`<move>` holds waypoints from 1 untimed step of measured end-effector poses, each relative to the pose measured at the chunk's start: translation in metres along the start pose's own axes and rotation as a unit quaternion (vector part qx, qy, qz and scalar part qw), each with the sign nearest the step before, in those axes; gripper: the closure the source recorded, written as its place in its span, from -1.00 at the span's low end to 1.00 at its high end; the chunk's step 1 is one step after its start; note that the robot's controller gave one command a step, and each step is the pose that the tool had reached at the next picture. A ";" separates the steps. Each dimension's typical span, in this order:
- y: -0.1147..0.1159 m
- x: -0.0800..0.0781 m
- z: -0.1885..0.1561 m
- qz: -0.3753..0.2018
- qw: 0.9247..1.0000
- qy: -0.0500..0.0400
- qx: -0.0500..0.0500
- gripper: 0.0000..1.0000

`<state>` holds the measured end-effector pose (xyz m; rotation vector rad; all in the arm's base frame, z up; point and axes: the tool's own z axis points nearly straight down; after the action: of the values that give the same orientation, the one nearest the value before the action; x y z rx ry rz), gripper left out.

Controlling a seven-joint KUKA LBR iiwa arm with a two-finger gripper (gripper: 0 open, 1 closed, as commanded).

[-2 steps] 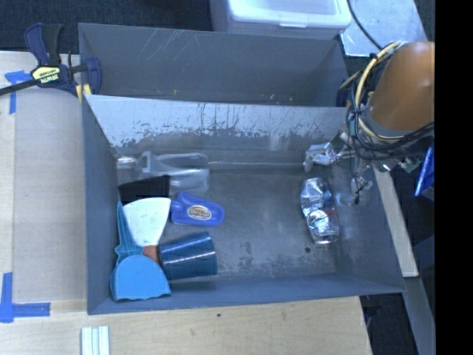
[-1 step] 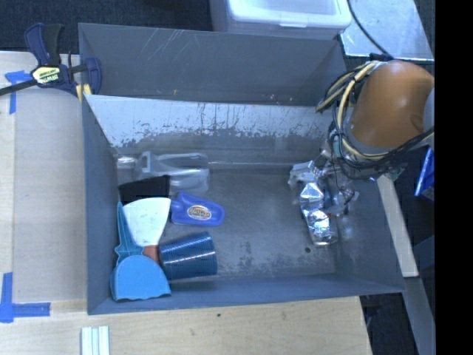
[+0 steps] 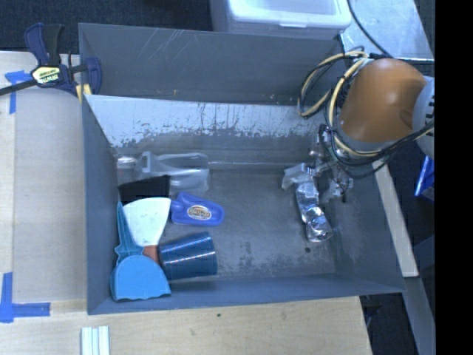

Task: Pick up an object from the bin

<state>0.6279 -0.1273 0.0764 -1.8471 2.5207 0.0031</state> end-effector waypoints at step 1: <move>0.008 -0.004 0.005 0.059 0.998 0.006 -0.001 1.00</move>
Offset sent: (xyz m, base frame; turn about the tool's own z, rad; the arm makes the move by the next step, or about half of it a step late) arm 0.0000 0.0000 0.0000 0.0000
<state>0.6217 -0.1213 0.0718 -1.7010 2.6342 -0.0046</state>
